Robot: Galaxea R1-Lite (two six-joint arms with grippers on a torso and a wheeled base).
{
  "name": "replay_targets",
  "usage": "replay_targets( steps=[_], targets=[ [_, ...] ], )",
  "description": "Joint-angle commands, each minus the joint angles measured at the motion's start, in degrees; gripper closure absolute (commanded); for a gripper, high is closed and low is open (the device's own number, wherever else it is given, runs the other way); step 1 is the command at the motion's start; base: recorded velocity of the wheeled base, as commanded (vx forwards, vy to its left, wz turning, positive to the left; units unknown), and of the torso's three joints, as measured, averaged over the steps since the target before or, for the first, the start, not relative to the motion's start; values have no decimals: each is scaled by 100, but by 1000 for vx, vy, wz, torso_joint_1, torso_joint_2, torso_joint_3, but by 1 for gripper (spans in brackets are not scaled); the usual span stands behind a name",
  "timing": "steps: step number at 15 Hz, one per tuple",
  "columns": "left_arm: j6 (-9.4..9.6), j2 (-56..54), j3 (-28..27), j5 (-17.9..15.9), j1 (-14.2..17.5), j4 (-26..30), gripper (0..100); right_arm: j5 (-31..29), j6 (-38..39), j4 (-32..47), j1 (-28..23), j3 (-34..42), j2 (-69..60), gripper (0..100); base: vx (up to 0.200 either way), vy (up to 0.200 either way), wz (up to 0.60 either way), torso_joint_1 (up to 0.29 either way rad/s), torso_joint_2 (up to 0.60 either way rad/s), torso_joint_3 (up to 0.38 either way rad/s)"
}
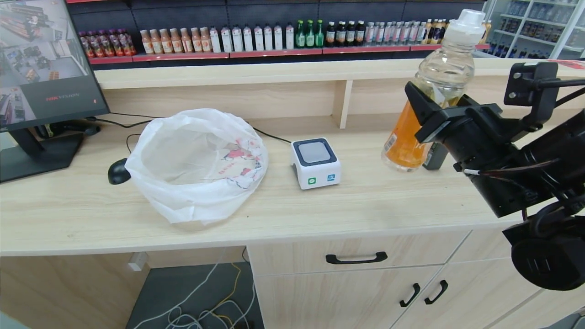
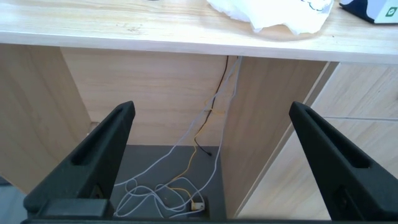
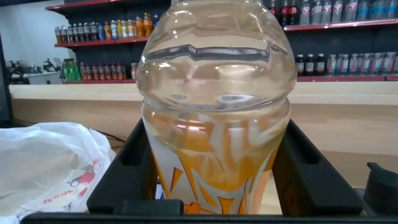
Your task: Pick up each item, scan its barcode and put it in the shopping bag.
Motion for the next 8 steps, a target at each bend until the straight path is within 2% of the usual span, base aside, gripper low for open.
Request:
replay_targets(
  steps=[1,8],
  targets=[
    [-7,-2,0,2,1,0,0,-2,-26,2,-54,24,-83,100,0,200,0,2,-2,2],
    [-24,-2,0,2,1,0,0,7,-334,2,-36,51,-92,100,0,200,0,2,2,2]
  ],
)
